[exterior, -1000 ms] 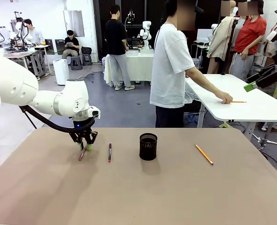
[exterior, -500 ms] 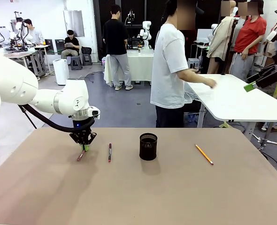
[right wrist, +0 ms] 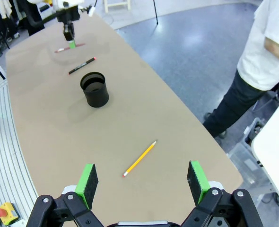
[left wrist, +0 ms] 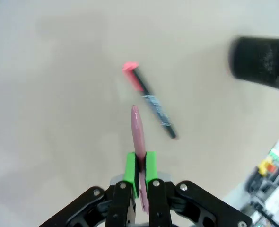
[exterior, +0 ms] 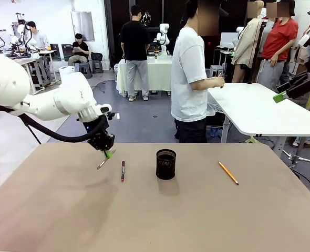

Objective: Place the pens into the pen holder.
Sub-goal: Pick up a writing instrument from the table and place it into the Pen holder.

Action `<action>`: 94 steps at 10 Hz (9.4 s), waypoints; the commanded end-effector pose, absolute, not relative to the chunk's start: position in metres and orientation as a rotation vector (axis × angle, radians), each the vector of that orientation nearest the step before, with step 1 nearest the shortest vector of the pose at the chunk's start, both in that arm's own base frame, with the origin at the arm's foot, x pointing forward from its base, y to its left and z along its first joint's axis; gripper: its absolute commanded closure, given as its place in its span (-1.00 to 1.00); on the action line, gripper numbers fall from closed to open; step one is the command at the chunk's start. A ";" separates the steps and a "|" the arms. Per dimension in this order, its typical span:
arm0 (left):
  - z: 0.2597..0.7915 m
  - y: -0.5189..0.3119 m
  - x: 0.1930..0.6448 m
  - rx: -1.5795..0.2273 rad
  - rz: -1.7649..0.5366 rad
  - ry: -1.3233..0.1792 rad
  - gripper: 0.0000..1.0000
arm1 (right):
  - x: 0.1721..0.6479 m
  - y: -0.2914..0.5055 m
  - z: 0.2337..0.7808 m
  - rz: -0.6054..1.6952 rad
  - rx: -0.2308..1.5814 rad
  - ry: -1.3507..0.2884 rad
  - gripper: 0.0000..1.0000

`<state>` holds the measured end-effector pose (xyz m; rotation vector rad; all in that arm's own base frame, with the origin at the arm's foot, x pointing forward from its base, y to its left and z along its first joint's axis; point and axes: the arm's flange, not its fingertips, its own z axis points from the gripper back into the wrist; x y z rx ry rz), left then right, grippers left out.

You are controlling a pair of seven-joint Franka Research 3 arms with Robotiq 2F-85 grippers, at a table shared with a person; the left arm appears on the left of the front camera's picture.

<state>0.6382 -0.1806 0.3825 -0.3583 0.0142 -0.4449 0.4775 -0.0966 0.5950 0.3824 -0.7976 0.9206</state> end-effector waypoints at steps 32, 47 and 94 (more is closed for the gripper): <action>0.344 -0.307 0.635 -1.309 -1.285 -1.014 -0.63 | 0.478 -0.096 0.596 0.929 0.381 -0.800 -1.00; 0.459 -0.181 0.547 -0.831 -1.315 -0.692 -1.00 | 0.478 -0.096 0.596 0.929 0.381 -0.800 -1.00; 0.556 -0.066 0.516 -0.394 -1.176 -0.832 -1.00 | 0.531 0.046 0.483 0.857 0.067 -0.286 -1.00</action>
